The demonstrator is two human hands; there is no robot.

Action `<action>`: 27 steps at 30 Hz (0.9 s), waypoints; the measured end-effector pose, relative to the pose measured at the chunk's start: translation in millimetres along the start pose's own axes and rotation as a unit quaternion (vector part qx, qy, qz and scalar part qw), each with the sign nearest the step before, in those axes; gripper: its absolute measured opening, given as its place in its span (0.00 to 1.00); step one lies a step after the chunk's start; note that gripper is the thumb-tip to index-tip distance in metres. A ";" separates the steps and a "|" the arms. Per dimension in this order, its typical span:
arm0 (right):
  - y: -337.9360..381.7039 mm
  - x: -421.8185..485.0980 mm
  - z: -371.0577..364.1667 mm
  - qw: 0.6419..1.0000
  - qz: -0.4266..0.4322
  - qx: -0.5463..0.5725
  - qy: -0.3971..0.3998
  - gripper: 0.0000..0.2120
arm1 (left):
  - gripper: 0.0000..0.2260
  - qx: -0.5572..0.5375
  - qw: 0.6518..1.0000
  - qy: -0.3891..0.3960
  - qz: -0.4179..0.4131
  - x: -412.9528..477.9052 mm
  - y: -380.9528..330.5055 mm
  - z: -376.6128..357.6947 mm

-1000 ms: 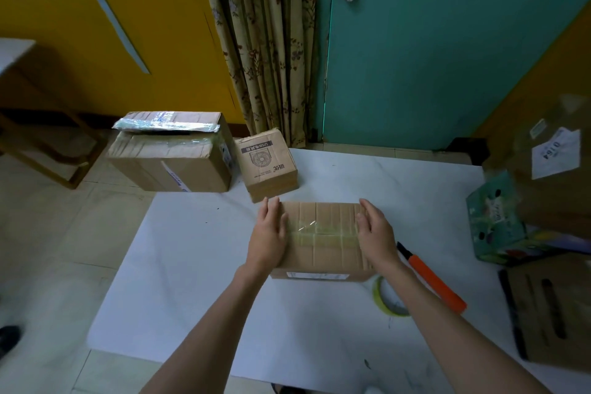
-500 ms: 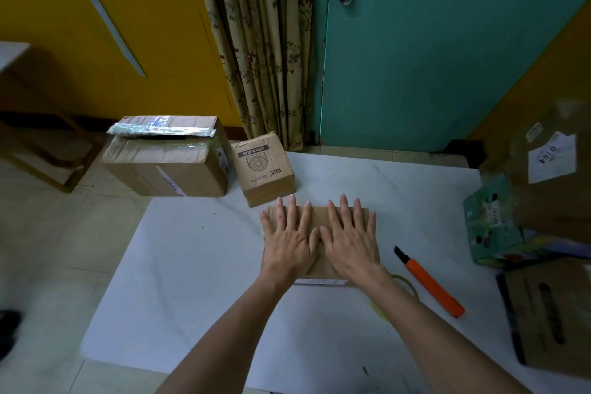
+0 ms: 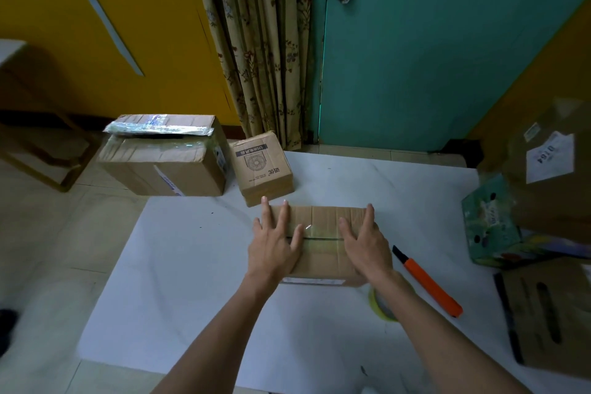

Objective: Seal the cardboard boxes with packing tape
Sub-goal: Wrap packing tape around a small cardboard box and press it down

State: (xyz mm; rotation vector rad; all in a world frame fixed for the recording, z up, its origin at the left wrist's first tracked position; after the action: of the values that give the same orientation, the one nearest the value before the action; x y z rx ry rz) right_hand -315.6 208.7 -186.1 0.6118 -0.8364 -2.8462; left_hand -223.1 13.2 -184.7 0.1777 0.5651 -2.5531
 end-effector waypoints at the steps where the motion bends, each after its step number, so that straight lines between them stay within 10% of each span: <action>1: -0.2 0.0 -0.1 1.000 -0.001 0.012 0.000 0.38 | 0.29 -0.007 1.000 -0.001 0.000 -0.4 0.0 -0.2; 12: -29.9 0.8 -6.4 0.981 -0.106 0.163 0.009 0.39 | 0.30 -0.228 0.954 -0.002 0.193 -4.1 36.3 -0.8; 23: -24.2 5.6 -5.3 0.969 -0.098 0.225 0.025 0.31 | 0.29 -0.249 0.955 0.027 0.156 6.8 34.9 2.5; 27: -30.9 0.9 -9.9 0.936 -0.122 0.325 0.060 0.38 | 0.32 -0.398 0.897 0.082 0.176 4.6 41.2 -3.3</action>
State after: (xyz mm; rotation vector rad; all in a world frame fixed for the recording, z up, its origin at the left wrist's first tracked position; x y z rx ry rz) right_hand -312.2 229.7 -210.7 1.0048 -1.8107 -2.6513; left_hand -205.9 -19.6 -203.6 0.1768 1.4395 -1.7929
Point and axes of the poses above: each hand's wrist, its own x-axis towards the middle knuckle, its own z-axis out of the back of the hand, y = z × x, the point moved 7 cm from there along x, towards the middle knuckle, and after that the axes turned 1 degree about z, right-handed, at the moved point
